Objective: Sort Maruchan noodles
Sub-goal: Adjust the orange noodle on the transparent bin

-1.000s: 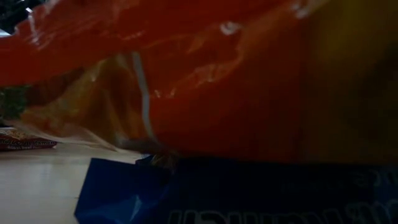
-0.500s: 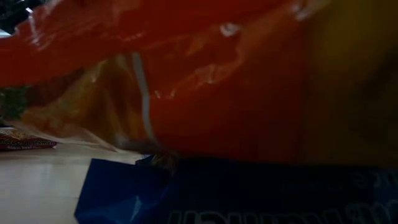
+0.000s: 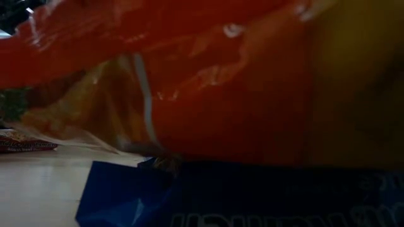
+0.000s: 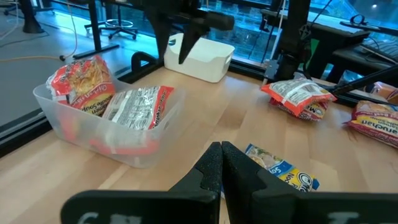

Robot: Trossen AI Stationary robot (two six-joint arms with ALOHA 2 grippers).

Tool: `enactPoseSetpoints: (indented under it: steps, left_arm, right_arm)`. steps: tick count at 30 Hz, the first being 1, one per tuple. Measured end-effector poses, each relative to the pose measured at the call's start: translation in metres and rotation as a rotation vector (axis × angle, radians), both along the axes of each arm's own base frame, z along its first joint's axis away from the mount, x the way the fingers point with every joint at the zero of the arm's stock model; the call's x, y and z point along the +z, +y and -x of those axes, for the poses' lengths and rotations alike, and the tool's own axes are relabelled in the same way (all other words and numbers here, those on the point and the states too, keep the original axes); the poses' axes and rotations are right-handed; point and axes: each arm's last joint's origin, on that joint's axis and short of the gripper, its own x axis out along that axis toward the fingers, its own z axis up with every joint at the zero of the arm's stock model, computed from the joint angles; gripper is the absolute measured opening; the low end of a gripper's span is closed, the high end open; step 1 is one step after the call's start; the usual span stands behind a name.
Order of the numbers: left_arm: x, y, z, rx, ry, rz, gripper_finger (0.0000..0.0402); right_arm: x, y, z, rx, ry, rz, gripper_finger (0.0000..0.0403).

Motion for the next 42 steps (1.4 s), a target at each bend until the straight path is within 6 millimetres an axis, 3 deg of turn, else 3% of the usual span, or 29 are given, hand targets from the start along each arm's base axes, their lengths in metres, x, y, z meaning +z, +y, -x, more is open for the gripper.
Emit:
enactPoseSetpoints:
  steps: [6, 11, 15, 20, 25, 38, 42]
  left_arm:
    - [0.000, 0.001, 0.000, 0.011, 0.001, -0.004, 0.0000]
    - [0.003, 0.005, 0.000, 0.049, -0.032, -0.011, 0.0000]
    - [0.007, 0.009, 0.000, 0.071, -0.073, -0.017, 0.0000]
    - [0.008, 0.011, 0.001, 0.086, -0.080, -0.018, 0.0000]
    - [0.008, 0.012, 0.001, 0.094, -0.080, -0.018, 0.0000]
    - [0.008, 0.012, 0.001, 0.091, -0.080, -0.017, 0.0000]
    - [0.008, 0.012, 0.001, 0.092, -0.081, -0.016, 0.0000]
  right_arm:
    - [-0.018, -0.006, 0.029, -0.054, -0.205, -0.039, 0.0176]
    - [-0.031, -0.001, 0.038, -0.034, -0.440, -0.039, 0.0176]
    - [-0.043, -0.006, 0.040, -0.198, -0.584, -0.127, 0.0176]
    - [-0.046, -0.010, 0.045, -0.384, -0.594, -0.274, 0.0176]
    - [-0.057, -0.009, 0.048, -0.412, -0.559, -0.452, 0.0176]
    - [-0.086, -0.011, 0.061, -0.430, -0.537, -0.451, 0.0176]
    - [-0.082, -0.015, 0.056, -0.438, -0.599, -0.428, 0.0176]
